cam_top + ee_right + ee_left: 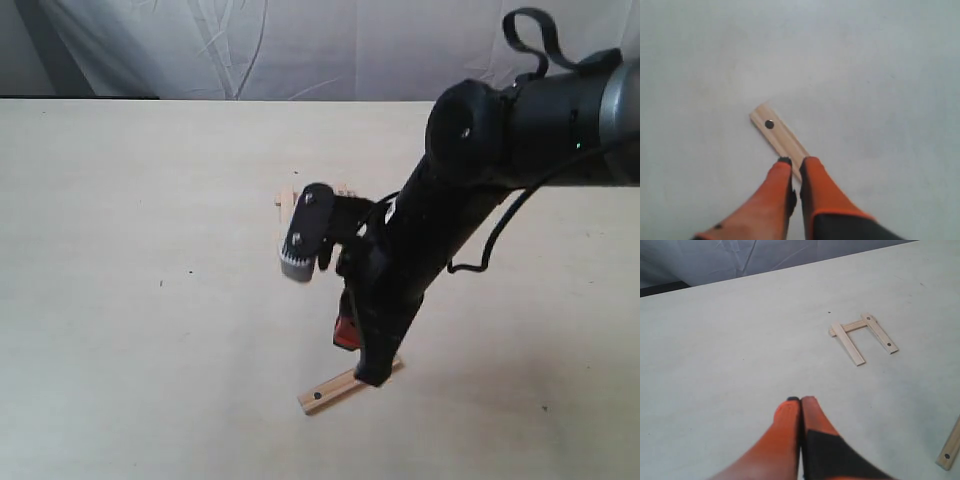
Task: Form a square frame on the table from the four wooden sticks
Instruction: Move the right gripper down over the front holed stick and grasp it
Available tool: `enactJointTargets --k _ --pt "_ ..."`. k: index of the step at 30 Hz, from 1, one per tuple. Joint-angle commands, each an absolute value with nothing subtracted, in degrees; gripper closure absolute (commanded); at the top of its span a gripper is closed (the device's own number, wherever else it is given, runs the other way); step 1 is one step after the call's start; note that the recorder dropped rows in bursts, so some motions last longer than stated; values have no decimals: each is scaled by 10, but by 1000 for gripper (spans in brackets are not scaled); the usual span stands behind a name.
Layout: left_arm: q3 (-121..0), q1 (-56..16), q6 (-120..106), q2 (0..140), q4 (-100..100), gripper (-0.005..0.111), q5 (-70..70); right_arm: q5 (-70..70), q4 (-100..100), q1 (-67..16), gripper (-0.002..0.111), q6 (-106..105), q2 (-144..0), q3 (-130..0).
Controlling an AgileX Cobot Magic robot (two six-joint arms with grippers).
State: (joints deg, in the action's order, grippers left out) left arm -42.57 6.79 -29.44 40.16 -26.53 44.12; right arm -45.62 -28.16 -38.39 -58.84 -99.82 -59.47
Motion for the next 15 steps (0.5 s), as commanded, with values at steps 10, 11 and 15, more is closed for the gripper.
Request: enactJointTargets --k 10,11,15 --pt "-422 67 -290 397 -271 107 454 -373 -231 -435 98 -720 -1002 -551" --pt "-422 67 -290 397 -271 107 454 -373 -235 -435 98 -720 -1002 -551" --pt "-422 67 -290 397 -270 107 454 -356 -239 -435 98 -720 -1002 -551"
